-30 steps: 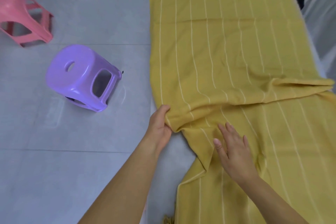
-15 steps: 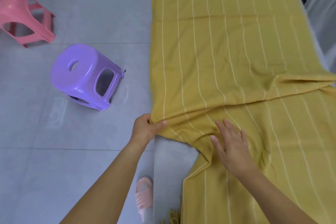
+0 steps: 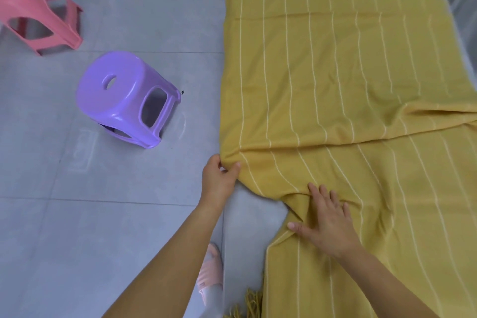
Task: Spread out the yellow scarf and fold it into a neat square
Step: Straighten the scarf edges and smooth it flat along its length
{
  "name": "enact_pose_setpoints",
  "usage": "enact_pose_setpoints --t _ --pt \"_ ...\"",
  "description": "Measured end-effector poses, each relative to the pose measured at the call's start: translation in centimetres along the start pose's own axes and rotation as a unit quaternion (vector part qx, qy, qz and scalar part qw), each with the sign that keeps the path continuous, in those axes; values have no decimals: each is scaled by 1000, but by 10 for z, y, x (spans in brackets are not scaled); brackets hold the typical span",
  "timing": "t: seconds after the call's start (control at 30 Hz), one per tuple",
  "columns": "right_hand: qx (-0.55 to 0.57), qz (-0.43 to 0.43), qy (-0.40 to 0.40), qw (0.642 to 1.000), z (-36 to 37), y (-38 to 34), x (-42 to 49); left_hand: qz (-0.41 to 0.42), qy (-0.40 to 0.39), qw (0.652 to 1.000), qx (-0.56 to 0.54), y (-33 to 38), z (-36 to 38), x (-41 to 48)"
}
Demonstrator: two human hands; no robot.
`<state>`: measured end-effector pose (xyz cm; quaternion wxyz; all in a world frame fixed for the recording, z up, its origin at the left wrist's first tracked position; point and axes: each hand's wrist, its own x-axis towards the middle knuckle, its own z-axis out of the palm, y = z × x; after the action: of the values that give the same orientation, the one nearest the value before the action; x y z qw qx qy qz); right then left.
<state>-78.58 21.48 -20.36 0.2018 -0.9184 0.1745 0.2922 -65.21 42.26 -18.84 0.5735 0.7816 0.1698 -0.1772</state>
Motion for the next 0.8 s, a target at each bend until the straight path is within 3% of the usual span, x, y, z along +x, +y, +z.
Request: enact_pose_setpoints --t 0.2,0.4,0.67,0.8 --pt "9 -35 6 999 -2 -8 -3 26 91 995 -24 -7 0 -1" --pt "18 -46 7 999 2 -12 -4 -102 -95 989 -39 -16 11 -12" --pt "12 -61 11 998 4 -13 -8 6 -92 995 -50 -19 15 -24" --pt "23 -71 12 997 10 -16 -13 -90 -155 977 -118 -23 18 -30"
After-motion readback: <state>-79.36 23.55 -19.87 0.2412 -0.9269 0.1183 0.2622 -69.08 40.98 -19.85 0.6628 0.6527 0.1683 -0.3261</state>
